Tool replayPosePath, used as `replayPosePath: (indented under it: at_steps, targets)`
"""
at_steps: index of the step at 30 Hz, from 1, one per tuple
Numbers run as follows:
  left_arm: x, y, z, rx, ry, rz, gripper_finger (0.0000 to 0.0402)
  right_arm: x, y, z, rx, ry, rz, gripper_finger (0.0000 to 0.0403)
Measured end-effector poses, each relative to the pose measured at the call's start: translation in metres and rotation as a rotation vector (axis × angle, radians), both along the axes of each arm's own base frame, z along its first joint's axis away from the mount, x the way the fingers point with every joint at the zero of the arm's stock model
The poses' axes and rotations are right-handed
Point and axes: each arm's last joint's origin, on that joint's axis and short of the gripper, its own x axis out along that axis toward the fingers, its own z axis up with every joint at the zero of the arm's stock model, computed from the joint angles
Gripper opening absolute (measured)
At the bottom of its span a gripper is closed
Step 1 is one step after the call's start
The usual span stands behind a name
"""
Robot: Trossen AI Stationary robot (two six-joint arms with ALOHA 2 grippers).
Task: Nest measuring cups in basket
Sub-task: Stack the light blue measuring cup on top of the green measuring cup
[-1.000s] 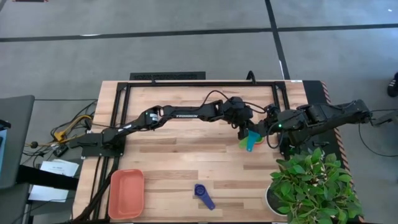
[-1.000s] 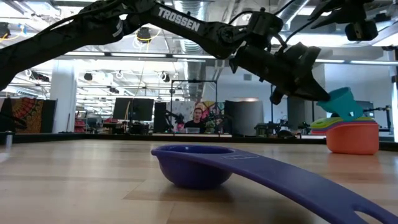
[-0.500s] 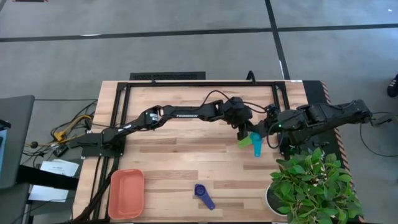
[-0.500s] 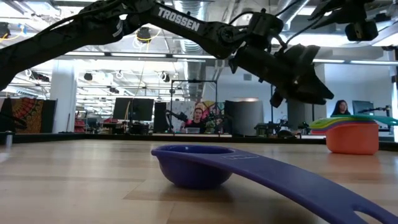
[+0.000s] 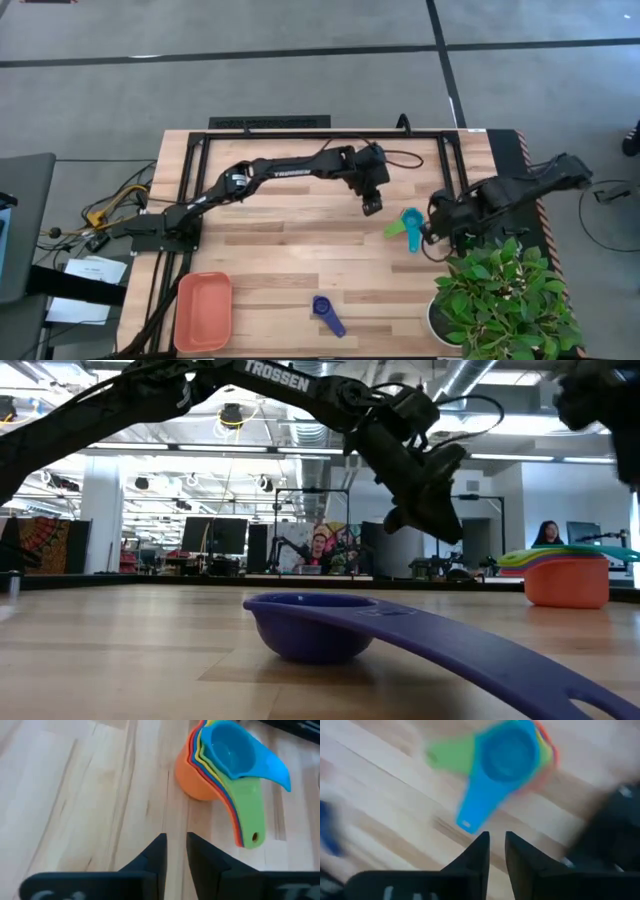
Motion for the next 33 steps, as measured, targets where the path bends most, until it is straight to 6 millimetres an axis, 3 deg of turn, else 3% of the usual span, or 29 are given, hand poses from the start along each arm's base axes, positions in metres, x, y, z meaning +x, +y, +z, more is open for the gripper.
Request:
replayPosePath:
  at_steps: [6,11,16,21,33]
  targets:
    - [0.005,-0.021,-0.023,-0.002,0.026,-0.034,0.0031,0.011,0.013,-0.034,0.008,0.150,0.070,0.0054]
    - [0.010,-0.042,-0.028,-0.008,0.011,-0.078,0.0015,0.023,0.018,-0.054,0.026,0.132,0.082,0.0036]
    - [0.015,-0.053,-0.046,-0.006,0.028,-0.095,0.0002,0.030,0.020,-0.065,0.025,0.121,0.087,0.0019]
    - [0.016,-0.056,-0.047,-0.020,0.024,-0.110,0.0001,0.035,0.019,-0.072,0.022,0.090,0.091,0.0019]
    - [0.022,-0.068,-0.042,-0.032,-0.054,-0.152,0.0000,0.058,0.008,-0.065,-0.001,-0.127,0.095,0.0015]
